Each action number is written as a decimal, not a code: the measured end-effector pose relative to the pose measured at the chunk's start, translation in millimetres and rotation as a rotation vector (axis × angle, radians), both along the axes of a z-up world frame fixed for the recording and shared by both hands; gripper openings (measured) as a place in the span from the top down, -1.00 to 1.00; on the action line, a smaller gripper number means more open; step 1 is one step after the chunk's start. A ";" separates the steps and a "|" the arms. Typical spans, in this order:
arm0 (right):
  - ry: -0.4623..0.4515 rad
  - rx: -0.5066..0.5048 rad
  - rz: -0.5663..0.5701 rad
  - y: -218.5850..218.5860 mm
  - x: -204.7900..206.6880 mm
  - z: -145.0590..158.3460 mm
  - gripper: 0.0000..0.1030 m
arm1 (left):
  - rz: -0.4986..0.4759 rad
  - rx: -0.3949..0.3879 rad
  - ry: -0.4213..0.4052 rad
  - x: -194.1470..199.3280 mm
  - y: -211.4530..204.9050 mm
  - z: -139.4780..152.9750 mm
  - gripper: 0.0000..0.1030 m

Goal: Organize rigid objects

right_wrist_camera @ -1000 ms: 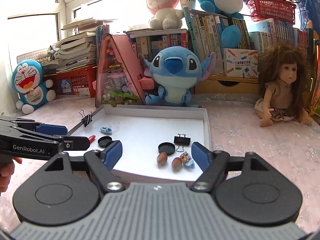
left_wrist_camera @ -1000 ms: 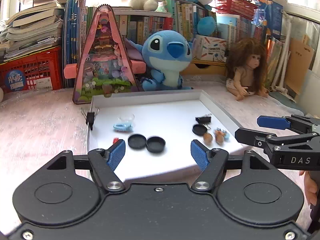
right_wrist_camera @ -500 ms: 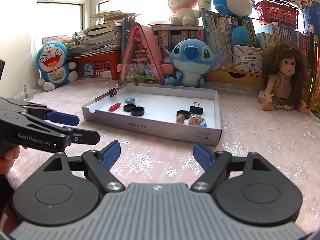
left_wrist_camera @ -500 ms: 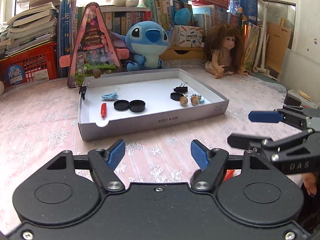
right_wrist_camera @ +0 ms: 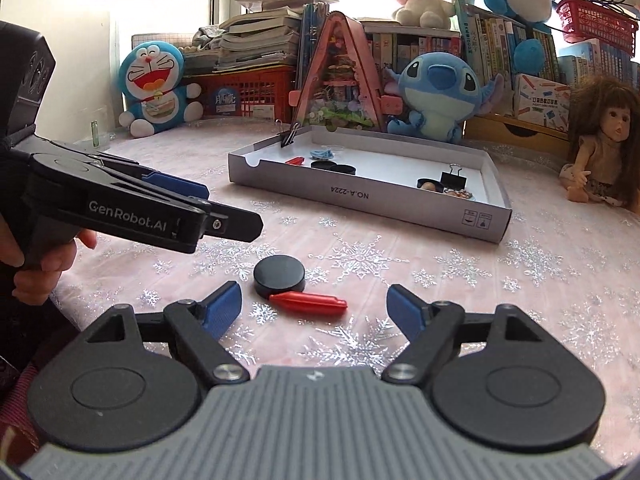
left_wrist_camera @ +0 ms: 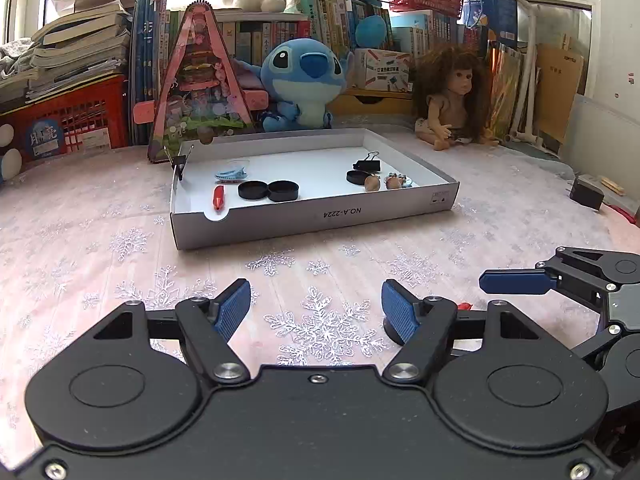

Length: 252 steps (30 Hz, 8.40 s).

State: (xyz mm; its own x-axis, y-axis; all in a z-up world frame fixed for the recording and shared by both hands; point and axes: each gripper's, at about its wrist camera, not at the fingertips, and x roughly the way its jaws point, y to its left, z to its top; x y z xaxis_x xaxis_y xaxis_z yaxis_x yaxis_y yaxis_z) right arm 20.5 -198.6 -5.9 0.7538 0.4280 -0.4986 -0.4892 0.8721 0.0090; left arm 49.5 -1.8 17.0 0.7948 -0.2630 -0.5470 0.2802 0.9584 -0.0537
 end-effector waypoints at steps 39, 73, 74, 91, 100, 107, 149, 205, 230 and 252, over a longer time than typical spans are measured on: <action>-0.022 -0.001 -0.230 -42.8 3.9 -3.6 0.02 | -0.092 0.083 -0.062 -23.9 -61.9 -29.0 -0.09; -0.011 0.041 -0.283 -35.2 48.7 28.3 0.04 | 0.099 0.024 -0.071 12.2 -18.8 17.3 0.42; -0.008 0.047 -0.285 -35.4 52.0 29.7 0.03 | 0.103 0.022 -0.071 14.9 -17.4 19.3 0.42; 0.048 0.105 -0.289 -27.8 114.4 45.8 0.04 | 0.166 -0.031 -0.024 90.1 0.6 38.9 0.42; 0.067 0.084 -0.275 -9.2 149.7 39.7 0.04 | 0.191 -0.023 0.014 127.4 3.1 25.8 0.42; 0.117 0.078 -0.285 1.3 171.0 27.4 0.04 | 0.212 -0.017 0.044 146.6 2.9 10.4 0.42; 0.150 0.008 -0.309 13.1 217.4 3.8 0.01 | 0.267 0.050 0.068 191.6 -3.3 -20.2 0.41; 0.114 -0.021 -0.322 -3.6 109.8 10.3 -0.70 | 0.238 0.035 0.033 74.8 5.2 -9.3 -0.33; 0.172 -0.045 -0.345 -1.4 116.7 -4.6 -1.00 | 0.287 0.076 0.108 89.0 2.7 -26.1 -0.81; 0.172 -0.044 -0.345 -1.4 117.0 -4.4 -1.00 | 0.291 0.077 0.122 90.8 3.7 -28.2 -0.99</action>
State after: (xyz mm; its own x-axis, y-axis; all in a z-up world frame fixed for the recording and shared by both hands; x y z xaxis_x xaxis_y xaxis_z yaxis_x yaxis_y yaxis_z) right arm 137.4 -200.1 -10.3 0.7536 0.1391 -0.6425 -0.1616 0.9866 0.0241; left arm 140.2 1.8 -11.2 0.7577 0.0116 -0.6525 -0.0101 0.9999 0.0060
